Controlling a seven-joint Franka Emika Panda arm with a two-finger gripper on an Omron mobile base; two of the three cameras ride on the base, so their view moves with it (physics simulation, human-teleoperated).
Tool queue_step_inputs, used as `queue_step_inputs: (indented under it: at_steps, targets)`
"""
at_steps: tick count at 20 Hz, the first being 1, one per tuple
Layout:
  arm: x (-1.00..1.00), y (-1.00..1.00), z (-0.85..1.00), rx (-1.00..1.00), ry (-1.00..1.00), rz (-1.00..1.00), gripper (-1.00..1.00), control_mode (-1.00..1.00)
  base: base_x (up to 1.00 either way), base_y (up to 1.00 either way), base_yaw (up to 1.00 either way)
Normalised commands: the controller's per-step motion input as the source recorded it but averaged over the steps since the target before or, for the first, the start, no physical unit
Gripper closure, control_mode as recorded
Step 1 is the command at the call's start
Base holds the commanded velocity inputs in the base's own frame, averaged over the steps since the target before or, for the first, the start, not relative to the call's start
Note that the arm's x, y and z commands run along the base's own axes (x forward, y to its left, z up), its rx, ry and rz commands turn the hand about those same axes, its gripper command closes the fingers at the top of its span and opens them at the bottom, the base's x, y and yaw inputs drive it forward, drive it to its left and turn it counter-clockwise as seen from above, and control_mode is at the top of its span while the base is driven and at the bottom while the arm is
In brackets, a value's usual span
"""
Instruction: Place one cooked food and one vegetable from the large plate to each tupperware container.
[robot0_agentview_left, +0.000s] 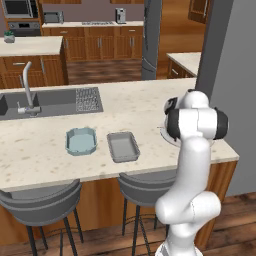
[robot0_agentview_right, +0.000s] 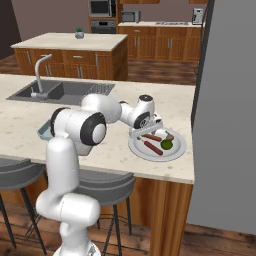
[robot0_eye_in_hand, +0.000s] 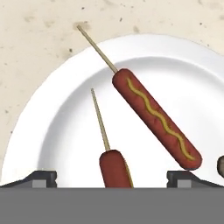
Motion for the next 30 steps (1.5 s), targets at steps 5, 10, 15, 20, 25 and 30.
queue_step_inputs:
  at_steps: [5, 10, 15, 20, 25, 30]
  targets:
    - [0.6, -0.01, -0.23, 0.0, 0.0, 0.07, -1.0, -1.0, 0.0, 0.0, 0.0]
    - [0.35, -0.05, -0.43, -0.03, 0.0, 0.07, -1.0, -1.0, 0.0, 0.0, 0.0]
    - [0.21, -0.13, -0.46, -0.03, 0.0, 0.06, -1.0, -1.0, 0.0, 0.0, 0.0]
    - [0.06, -0.1, -0.4, -0.03, 0.0, 0.05, 1.0, -1.0, 0.0, 0.0, 0.0]
    - [0.0, -0.3, -0.5, -0.03, 0.0, 0.04, 1.0, -1.0, 0.0, 0.0, 0.0]
    - [-0.05, -0.17, -0.38, -0.05, 0.0, 0.01, 1.0, -1.0, 0.0, 0.0, 0.0]
